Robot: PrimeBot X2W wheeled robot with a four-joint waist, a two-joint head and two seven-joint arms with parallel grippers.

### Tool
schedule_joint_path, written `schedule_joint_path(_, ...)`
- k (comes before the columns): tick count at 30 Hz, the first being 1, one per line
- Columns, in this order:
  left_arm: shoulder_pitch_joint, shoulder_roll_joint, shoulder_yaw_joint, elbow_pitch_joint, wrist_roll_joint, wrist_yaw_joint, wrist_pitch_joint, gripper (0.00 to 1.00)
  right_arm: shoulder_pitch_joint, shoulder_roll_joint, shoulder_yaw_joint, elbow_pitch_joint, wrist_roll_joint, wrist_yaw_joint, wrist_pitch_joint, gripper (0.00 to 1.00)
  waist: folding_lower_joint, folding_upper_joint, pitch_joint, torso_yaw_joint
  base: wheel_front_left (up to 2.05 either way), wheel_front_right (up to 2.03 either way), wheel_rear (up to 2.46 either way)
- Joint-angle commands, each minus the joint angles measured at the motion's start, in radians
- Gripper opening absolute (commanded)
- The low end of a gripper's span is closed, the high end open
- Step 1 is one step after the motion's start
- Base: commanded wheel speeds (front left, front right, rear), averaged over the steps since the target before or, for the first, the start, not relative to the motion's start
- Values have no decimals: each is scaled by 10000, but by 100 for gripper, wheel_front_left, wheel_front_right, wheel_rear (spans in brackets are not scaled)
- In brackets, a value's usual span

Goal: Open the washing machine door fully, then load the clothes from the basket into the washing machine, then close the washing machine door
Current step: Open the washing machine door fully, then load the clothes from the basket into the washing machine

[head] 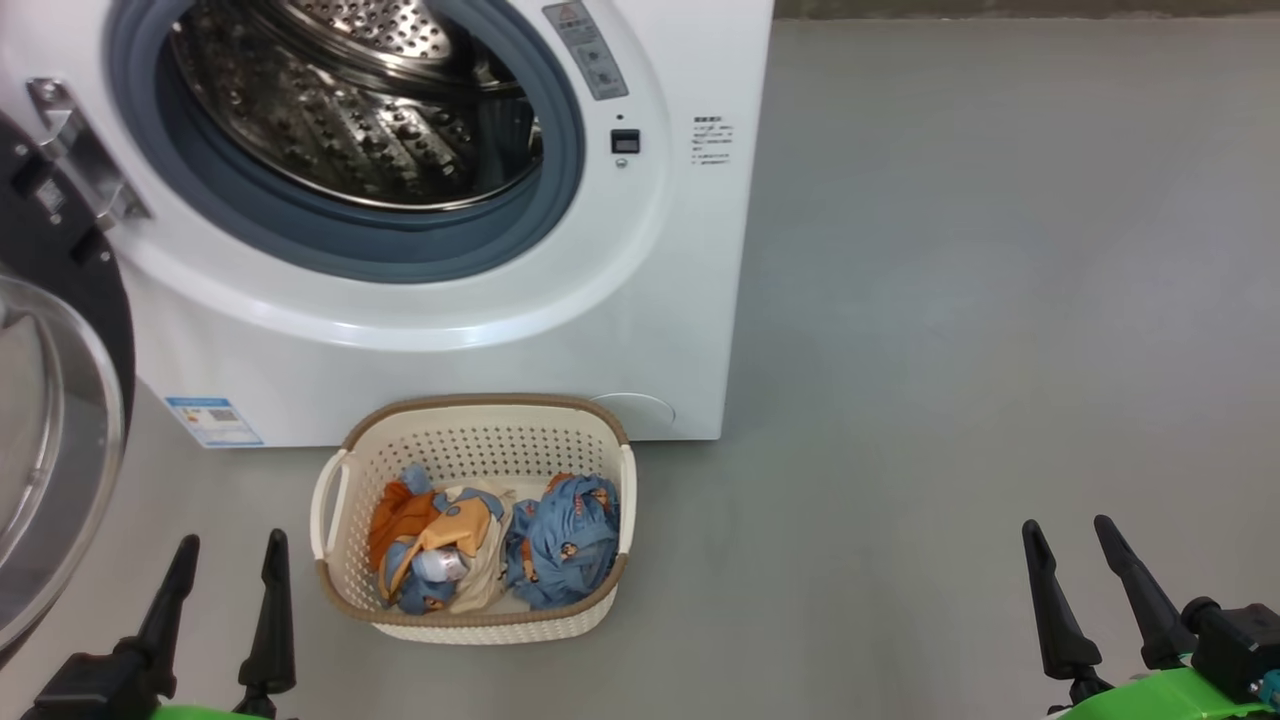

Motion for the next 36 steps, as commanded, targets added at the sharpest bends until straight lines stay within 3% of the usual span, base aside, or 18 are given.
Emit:
schedule_joint_path(1, -16, 250, 297, -206, -58, 6, -55, 100, -109, -182, 166, -266, -8, 54, -120, 100, 0, -1, 30, -165, 0, 0, 0)
schedule_joint_path(12, 27, 213, 189, -216, -217, 6, -55, 100, -164, -34, 122, -279, -53, 54, -120, 100, 0, -1, 160, -455, 0, 0, 0)
schedule_joint_path(36, -127, 226, 24, -466, -369, 6, -55, 100, -285, -28, 21, -354, -114, 54, -120, 100, 0, -1, 330, -296, 27, -31, 4)
